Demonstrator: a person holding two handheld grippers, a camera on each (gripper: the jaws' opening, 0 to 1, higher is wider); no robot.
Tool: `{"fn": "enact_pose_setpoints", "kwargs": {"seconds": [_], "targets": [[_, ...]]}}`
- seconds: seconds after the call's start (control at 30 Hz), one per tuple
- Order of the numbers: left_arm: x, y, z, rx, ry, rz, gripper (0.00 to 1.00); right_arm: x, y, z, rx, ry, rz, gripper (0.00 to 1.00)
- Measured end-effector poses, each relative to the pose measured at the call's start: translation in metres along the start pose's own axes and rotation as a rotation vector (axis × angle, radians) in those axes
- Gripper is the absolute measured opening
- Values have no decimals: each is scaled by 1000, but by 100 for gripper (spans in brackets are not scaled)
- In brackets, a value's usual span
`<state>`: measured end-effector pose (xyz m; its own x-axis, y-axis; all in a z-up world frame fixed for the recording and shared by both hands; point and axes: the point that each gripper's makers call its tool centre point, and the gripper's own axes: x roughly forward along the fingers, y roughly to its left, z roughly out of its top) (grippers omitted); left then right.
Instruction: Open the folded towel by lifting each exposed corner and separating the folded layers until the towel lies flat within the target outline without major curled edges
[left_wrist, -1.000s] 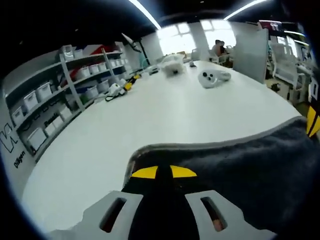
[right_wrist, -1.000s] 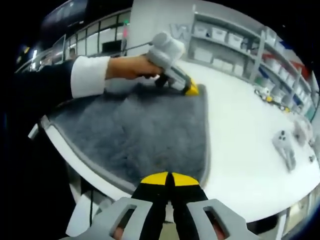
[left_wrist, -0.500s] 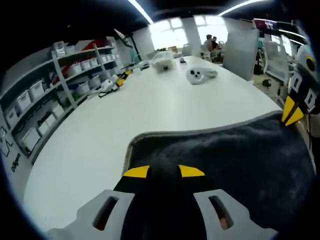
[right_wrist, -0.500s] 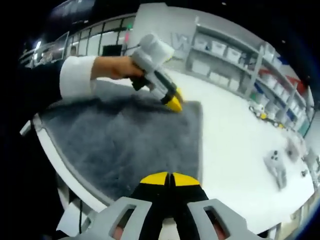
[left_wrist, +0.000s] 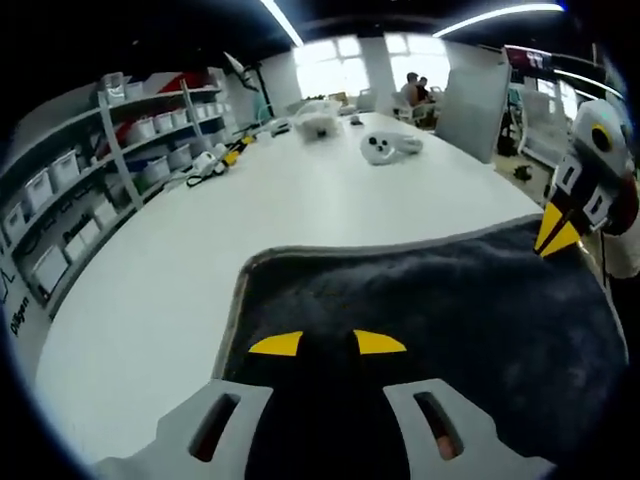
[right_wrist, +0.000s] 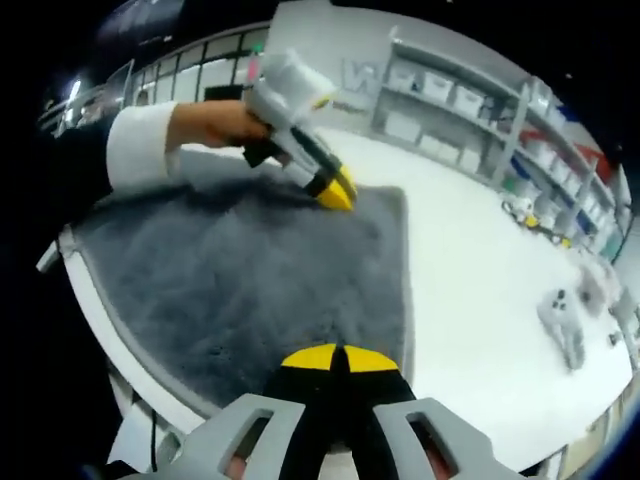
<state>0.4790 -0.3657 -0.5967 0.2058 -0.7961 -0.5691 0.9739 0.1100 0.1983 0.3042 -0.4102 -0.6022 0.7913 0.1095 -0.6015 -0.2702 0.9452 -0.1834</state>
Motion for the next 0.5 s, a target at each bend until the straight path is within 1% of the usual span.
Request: {"fn": "enact_pose_setpoints", "kwargs": {"seconds": [0.1,0.2,0.27,0.3,0.33,0.37,0.4,0.43,0.47,0.5], "targets": [[3,-2,2,-3,-11,-2,15,0,0,0,4,2,-3,0],[5,-2,4,14,-13,10,14,-1,0,0,8,9,-6,0],[5,-2,5,20,-13,14,15,-1,0,0,-15,16,-11,0],[5,5,6,23,-13,18,15,-4,4,6,-65,7,3,0],[3,5,7,19,-17,12,15,-6,10,12,-83,-26,30,0],[0,5,8,-16,-30,-11,16,-12,20,28,-65,-109,65,0],[-3,6,9,-32,-37,-14,16,-15,23,36,-53,-144,74,0],[-11,3,3,-40,-47,-11,17,-19,25,47,-43,-187,79,0],[-15,4,3,-41,-50,-8,17,-21,26,52,-44,-204,82,0],[-24,7,6,-49,-60,2,17,-24,31,60,-63,-231,86,0]]}}
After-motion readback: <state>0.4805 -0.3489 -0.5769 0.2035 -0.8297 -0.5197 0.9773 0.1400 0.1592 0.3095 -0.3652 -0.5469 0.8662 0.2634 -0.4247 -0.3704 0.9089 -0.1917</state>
